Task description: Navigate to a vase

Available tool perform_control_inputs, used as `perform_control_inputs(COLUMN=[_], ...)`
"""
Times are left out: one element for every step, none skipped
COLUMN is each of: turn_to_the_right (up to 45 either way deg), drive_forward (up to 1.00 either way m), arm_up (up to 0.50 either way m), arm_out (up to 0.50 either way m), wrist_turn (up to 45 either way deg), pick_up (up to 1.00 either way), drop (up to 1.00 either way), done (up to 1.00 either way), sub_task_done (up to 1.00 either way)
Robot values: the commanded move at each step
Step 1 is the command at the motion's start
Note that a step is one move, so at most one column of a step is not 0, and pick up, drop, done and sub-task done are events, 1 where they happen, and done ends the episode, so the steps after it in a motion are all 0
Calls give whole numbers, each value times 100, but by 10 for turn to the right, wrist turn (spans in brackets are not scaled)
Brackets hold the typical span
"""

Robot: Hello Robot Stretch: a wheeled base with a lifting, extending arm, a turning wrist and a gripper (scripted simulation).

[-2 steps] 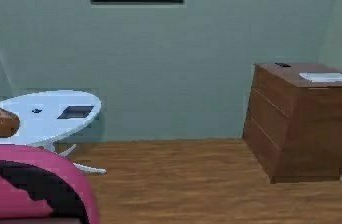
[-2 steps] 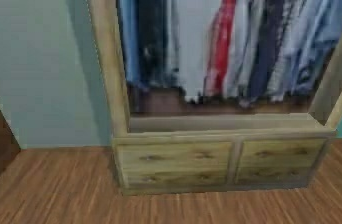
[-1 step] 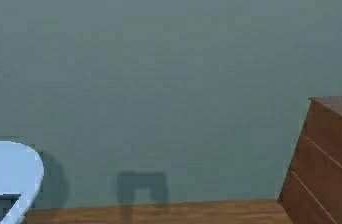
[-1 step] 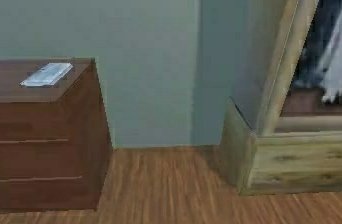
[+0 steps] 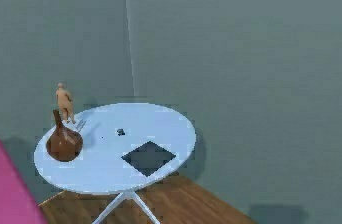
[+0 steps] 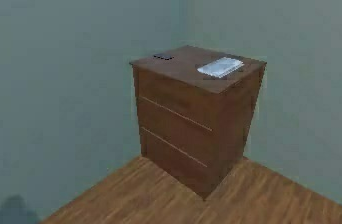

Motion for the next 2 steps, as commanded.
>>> perform_control_inputs(turn_to_the_right=[-300, 0], drive_forward=[0, 0], arm_up=[0, 0], arm_out=[0, 0], wrist_turn=[0, 0], pick_up=[0, 0], drop=[0, 0], done=[0, 100], sub_task_done=[0, 0])
